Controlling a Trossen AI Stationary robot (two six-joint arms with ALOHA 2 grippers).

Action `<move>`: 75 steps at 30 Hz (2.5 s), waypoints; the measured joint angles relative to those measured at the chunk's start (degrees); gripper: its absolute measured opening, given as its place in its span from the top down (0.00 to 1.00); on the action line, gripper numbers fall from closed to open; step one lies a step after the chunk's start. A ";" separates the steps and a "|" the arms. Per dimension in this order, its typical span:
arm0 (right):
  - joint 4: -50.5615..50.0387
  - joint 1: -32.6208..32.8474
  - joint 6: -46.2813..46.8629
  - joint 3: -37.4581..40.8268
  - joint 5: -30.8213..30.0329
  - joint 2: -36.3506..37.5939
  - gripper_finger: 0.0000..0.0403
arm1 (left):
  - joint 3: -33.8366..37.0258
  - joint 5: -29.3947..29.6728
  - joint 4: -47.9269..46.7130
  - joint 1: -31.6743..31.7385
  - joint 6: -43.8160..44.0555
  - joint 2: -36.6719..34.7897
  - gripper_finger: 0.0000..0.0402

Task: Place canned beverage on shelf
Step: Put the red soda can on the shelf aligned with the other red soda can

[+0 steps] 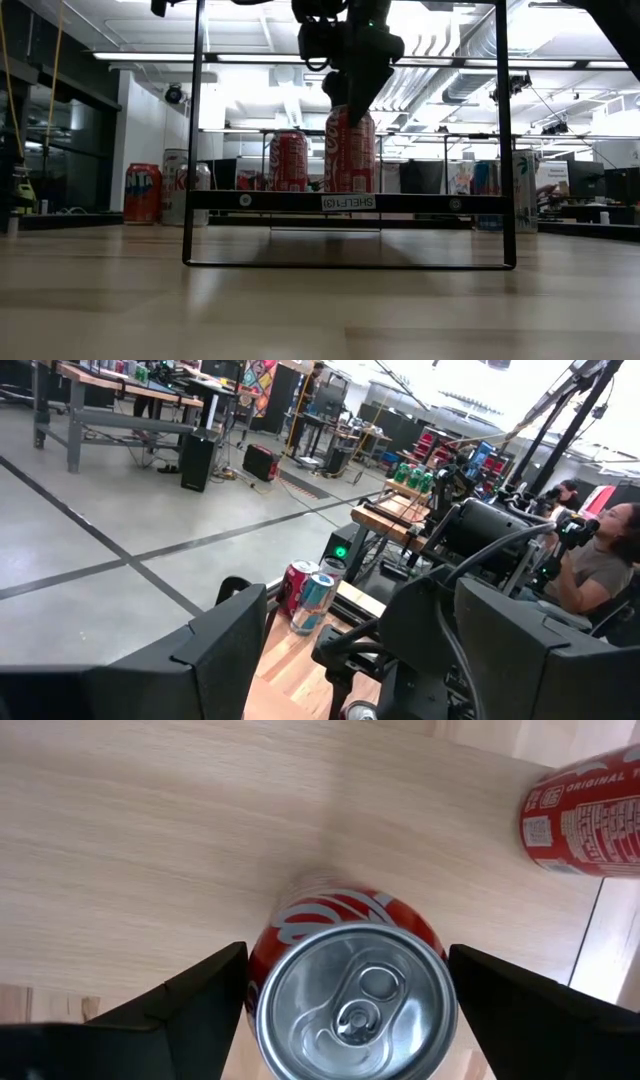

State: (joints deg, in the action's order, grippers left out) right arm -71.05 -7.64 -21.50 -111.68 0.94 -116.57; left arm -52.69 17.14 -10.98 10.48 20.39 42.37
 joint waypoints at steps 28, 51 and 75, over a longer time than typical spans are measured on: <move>-0.98 2.51 -4.45 -4.01 -1.90 -0.03 0.05 | 0.00 0.00 0.04 0.00 0.00 0.00 0.33; 4.03 1.59 21.52 -21.79 1.20 0.00 0.05 | 0.00 -0.02 0.04 0.00 -1.08 0.00 0.33; -13.01 10.06 10.45 -8.31 10.33 -0.07 0.77 | 0.00 -0.02 0.03 -0.02 -1.10 0.00 0.33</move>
State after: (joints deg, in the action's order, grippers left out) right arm -84.06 2.42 -11.05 -119.99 11.28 -116.64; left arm -52.69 17.12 -10.96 10.46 19.28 42.37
